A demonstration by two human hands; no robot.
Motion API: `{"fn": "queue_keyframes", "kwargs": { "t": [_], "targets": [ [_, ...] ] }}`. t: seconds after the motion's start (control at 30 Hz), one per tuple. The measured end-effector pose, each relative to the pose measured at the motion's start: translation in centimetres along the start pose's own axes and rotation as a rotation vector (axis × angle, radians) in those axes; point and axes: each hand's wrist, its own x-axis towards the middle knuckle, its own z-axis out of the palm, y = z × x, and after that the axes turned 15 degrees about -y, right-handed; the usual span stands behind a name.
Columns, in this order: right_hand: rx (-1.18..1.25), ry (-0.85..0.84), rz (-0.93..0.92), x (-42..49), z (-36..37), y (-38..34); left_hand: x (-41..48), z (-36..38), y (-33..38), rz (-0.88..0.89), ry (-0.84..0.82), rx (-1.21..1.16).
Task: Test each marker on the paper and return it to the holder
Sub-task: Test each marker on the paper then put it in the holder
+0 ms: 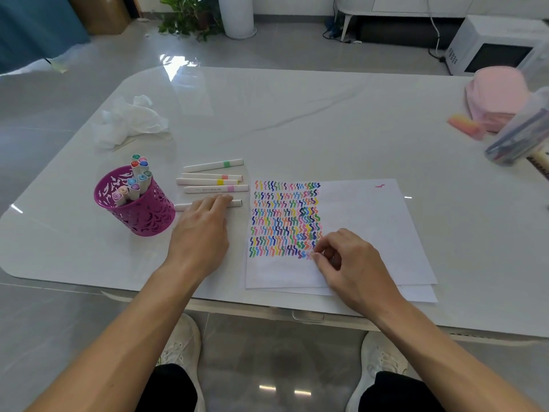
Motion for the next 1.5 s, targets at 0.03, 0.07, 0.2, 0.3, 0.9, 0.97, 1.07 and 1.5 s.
{"fn": "queue_keyframes", "kwargs": {
  "t": [0.03,0.07,0.2,0.3,0.9,0.97,1.07,1.5],
  "targets": [
    [0.001,0.0,0.0,0.0,0.0,0.0,0.0,0.1,0.0,-0.013,-0.006,0.007],
    [0.003,-0.001,0.0,0.0,0.0,0.0,0.1,0.1,-0.1,-0.021,-0.003,0.018],
    [0.005,-0.005,-0.001,0.0,-0.1,0.0,0.1,0.2,-0.2,-0.012,0.017,0.048],
    [0.002,-0.004,-0.001,0.0,-0.1,-0.1,-0.1,0.1,-0.1,0.005,0.014,0.034],
    [0.248,0.063,-0.166,-0.5,-1.6,-2.4,-2.9,-3.7,6.0,0.335,0.009,-0.921],
    [0.245,0.04,-0.169,-0.5,-1.6,-2.7,-3.0,-3.2,6.2,0.327,-0.102,-0.948],
    [0.254,0.037,-0.17,-0.6,-1.5,-2.5,-3.2,-2.7,6.5,0.311,-0.24,-0.905],
    [-0.149,-0.051,-0.233,-1.0,-0.5,-1.7,-3.2,-1.0,6.8,0.286,-0.489,-0.487]
  ]
}}
